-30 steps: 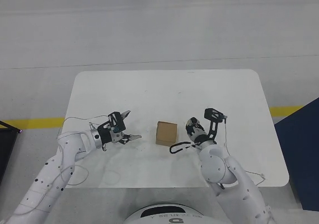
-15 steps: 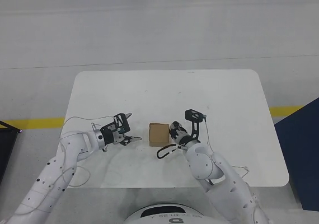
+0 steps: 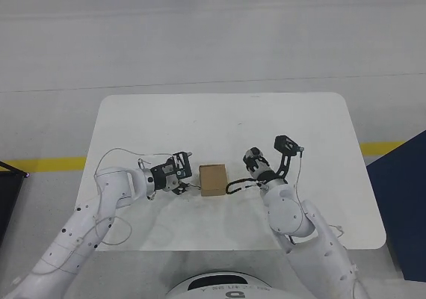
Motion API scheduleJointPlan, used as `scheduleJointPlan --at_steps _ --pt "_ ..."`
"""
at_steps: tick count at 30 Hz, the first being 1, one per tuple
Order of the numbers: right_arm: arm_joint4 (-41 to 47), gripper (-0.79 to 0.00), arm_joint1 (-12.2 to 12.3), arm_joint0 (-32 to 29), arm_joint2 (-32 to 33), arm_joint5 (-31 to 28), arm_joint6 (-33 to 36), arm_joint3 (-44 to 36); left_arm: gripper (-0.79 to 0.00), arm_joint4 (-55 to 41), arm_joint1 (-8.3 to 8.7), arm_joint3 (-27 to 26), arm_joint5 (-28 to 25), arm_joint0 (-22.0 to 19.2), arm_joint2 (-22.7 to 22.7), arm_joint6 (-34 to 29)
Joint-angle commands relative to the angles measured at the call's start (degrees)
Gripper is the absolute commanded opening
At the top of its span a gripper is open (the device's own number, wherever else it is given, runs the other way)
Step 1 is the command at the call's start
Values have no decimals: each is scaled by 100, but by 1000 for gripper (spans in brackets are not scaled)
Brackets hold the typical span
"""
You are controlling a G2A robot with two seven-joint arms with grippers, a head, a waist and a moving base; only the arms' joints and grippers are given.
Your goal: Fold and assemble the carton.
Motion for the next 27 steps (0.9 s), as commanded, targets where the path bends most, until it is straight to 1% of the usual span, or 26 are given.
scheduleJointPlan --at_steps 1,5,8,11,15,18,23,25,27 --pt "25 -785 41 -294 138 -170 155 -243 0 -73 -57 64 53 -156 191 -77" --pt "-43 -785 143 -796 305 -740 746 -642 0 -201 -147 263 92 -407 451 -96" --pt "-90 -785 212 -1017 373 -1135 1298 -779 0 -274 -156 406 133 -459 421 23" --pt "-174 -785 246 -1035 387 -1184 1612 -680 0 -259 -101 420 176 -324 213 212" --pt "-231 -785 258 -851 289 -1060 1980 -408 0 -93 39 243 268 93 -266 543" --pt "-202 -785 245 -694 185 -958 2005 -216 0 -93 39 243 268 93 -266 543" --pt "-144 -785 202 -372 -3 -778 1829 55 0 -93 39 243 268 93 -266 543" --pt "-120 -785 210 -434 29 -756 1788 -74 0 -93 39 243 268 93 -266 543" --pt "-163 -785 238 -635 168 -725 1706 -348 0 -93 39 243 268 93 -266 543"
